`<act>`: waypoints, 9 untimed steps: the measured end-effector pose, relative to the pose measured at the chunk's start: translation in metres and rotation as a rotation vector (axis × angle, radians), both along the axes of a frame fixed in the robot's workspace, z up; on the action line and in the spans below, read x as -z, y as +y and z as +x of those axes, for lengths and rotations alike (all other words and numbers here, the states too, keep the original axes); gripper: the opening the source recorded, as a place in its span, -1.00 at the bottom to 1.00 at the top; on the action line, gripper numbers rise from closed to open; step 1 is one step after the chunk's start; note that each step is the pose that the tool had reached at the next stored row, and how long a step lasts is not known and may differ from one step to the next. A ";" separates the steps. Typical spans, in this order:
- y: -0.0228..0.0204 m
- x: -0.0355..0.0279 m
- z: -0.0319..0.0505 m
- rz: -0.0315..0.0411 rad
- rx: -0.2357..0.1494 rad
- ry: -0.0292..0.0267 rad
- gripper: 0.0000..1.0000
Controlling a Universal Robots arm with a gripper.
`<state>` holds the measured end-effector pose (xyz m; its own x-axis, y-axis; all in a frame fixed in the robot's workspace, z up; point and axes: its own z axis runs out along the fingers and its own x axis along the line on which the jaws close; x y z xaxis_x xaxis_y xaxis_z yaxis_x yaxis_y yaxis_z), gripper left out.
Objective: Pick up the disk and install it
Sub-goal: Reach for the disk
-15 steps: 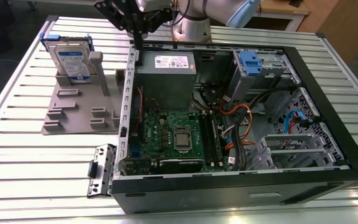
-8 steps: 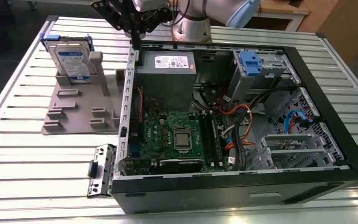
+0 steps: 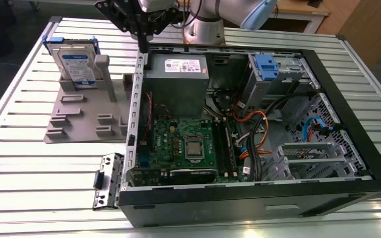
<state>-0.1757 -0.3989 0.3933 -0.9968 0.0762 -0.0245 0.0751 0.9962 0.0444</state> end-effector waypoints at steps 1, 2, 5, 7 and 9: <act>0.0000 0.0000 -0.0004 -0.0001 0.000 0.0000 -0.80; 0.0000 0.0000 -0.0009 0.0000 0.000 0.0000 -0.80; 0.0000 0.0000 -0.0022 -0.0001 0.000 0.0000 -0.80; 0.0000 0.0000 -0.0031 -0.0001 0.000 0.0000 -0.80; 0.0000 0.0000 -0.0045 0.0000 0.000 0.0000 -0.80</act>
